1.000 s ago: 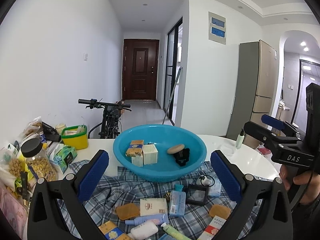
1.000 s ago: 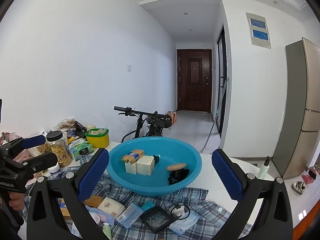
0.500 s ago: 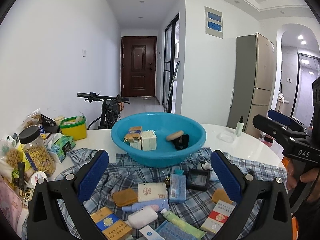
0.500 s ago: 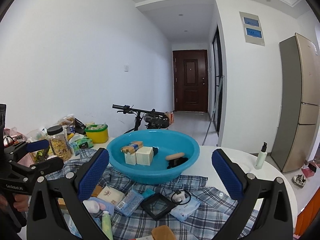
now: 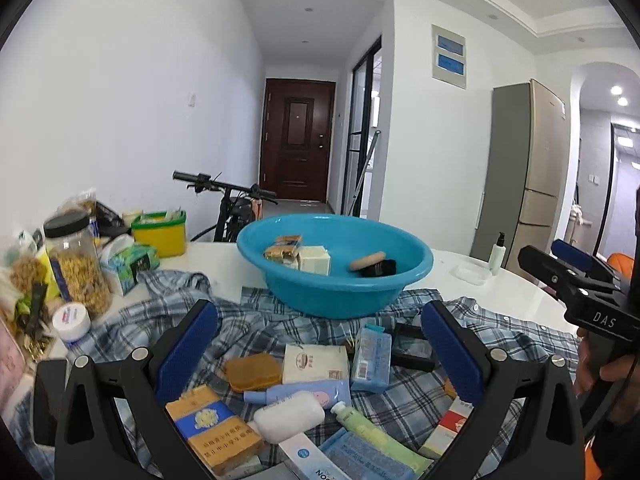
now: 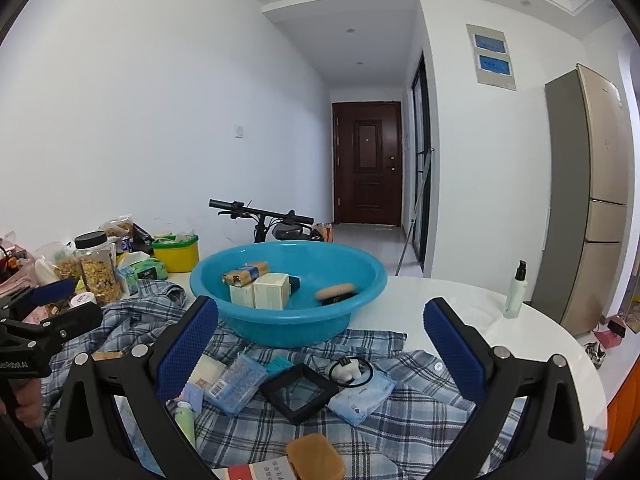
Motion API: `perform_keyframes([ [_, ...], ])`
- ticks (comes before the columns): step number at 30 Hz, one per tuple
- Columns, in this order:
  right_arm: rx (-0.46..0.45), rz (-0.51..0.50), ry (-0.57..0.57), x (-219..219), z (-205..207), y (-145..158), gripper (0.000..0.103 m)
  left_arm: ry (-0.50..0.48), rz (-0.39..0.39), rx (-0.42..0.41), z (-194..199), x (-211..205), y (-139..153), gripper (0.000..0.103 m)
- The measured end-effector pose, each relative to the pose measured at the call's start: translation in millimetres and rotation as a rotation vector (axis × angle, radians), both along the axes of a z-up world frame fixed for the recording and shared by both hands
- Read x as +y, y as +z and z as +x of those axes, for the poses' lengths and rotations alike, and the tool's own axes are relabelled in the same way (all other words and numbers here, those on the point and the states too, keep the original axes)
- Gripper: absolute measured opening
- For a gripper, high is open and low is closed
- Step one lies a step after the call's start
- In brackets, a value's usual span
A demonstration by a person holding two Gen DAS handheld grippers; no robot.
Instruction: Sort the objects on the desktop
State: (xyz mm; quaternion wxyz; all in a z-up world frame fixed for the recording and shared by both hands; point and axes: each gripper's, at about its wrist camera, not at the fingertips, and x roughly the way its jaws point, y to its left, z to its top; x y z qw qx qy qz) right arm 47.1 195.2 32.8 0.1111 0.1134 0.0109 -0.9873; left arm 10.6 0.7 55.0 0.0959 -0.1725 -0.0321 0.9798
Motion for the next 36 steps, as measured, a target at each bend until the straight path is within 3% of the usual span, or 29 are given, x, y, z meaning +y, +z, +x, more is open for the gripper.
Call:
perform_keyframes([
  [10, 0.040, 0.010, -0.024, -3.1, 6.4, -30.3, 0.102, 0.038, -0.080, 0.097, 12.7, 13.1, -28.0, 0.103],
  [27, 0.048, -0.037, -0.035, 6.3, 0.9, -55.8, 0.102, 0.100, -0.081, 0.084, 0.5, 11.9, -55.2, 0.103],
  [36, -0.004, -0.029, -0.040, 4.9, -8.9, -60.1, 0.102, 0.120, -0.096, 0.064, -5.7, 14.7, -58.7, 0.103],
])
